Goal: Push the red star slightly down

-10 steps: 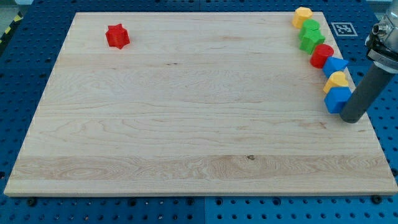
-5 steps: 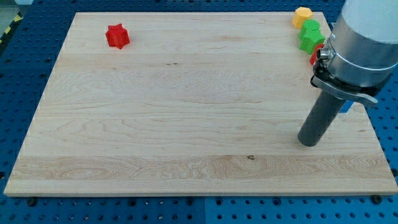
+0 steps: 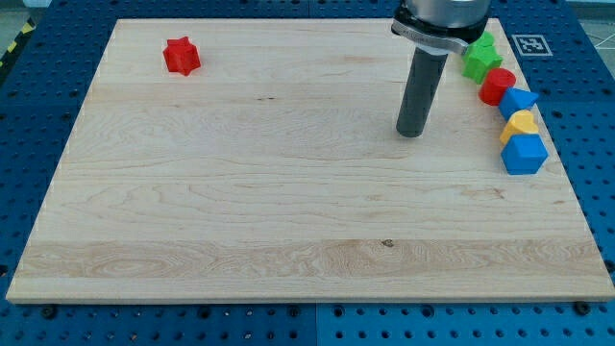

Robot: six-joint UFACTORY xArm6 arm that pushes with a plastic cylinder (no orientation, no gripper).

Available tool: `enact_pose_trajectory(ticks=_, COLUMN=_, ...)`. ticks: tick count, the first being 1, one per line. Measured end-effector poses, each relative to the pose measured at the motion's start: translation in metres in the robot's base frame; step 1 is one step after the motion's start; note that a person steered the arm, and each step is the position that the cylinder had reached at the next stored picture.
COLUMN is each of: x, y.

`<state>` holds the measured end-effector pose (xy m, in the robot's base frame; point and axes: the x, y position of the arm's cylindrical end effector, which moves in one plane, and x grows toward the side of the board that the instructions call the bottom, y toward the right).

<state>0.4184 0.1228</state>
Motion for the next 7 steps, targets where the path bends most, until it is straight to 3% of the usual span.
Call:
enact_pose_trajectory(ticks=1, x=-0.001, y=0.000)
enact_pose_trajectory(ticks=4, x=-0.114, y=-0.061)
enact_pose_trajectory(ticks=7, x=-0.215, y=-0.213)
